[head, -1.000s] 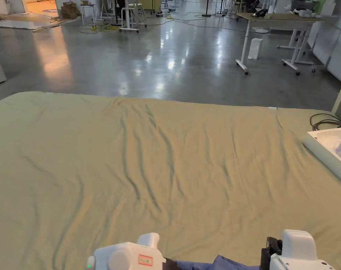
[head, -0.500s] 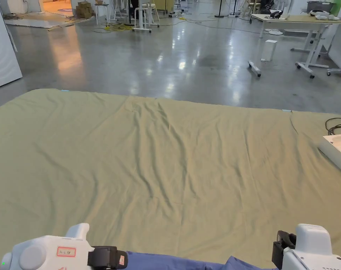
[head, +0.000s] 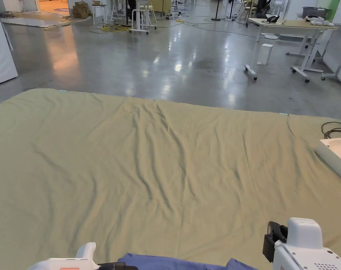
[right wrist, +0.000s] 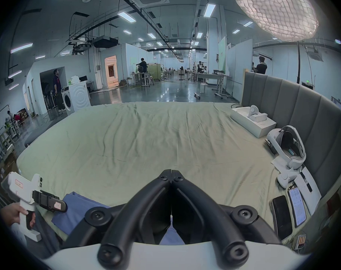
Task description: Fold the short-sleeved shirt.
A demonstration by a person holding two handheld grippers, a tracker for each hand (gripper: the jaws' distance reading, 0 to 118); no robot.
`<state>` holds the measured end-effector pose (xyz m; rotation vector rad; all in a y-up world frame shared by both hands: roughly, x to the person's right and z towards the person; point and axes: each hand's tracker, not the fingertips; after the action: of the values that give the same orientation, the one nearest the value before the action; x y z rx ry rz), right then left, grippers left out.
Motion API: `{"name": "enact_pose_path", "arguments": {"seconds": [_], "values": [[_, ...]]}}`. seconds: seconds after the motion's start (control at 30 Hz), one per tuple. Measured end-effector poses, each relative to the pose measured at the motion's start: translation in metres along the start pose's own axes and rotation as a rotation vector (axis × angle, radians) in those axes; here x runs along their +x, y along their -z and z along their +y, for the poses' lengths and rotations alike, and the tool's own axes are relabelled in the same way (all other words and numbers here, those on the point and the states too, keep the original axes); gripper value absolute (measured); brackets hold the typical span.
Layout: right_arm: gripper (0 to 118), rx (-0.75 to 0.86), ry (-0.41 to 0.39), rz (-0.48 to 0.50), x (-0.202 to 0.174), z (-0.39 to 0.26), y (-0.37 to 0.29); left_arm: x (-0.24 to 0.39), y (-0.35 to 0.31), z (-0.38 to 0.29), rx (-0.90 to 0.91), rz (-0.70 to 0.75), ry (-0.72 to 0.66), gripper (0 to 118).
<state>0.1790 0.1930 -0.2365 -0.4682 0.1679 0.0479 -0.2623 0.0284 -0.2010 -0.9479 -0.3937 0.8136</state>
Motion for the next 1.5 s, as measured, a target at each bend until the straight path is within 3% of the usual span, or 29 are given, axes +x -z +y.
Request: {"name": "enact_pose_path", "arguments": {"seconds": [0.23,0.37,0.47,0.7,0.9,1.03,1.33,1.5], "values": [[0,-0.009,-0.012,0.007,-0.008,-0.001,0.0,-0.002,0.001,0.004,-0.024,-0.071,-0.083,69],[0,-0.016,-0.018,0.007,-0.009,-0.003,0.0,0.004,0.002,-0.003,-0.019,-0.028,-0.02,34],[0,-0.018,-0.018,0.006,-0.01,-0.004,0.0,-0.001,0.006,-0.008,-0.043,-0.072,-0.066,14],[0,-0.023,-0.021,0.0,-0.01,-0.004,-0.001,0.005,-0.005,-0.004,-0.025,-0.089,-0.098,11],[0,-0.024,-0.021,-0.002,-0.007,-0.004,-0.001,0.038,-0.036,0.02,-0.03,-0.063,-0.045,11],[0,-0.022,-0.022,-0.003,-0.005,-0.004,-0.002,0.054,-0.073,0.04,-0.014,0.046,0.0,11],[0,-0.019,-0.014,0.012,-0.004,-0.005,0.001,0.091,-0.123,0.057,0.014,0.437,0.119,11],[0,-0.021,-0.003,0.024,-0.005,-0.008,0.002,0.125,-0.113,0.048,-0.015,0.429,0.148,11]]}}
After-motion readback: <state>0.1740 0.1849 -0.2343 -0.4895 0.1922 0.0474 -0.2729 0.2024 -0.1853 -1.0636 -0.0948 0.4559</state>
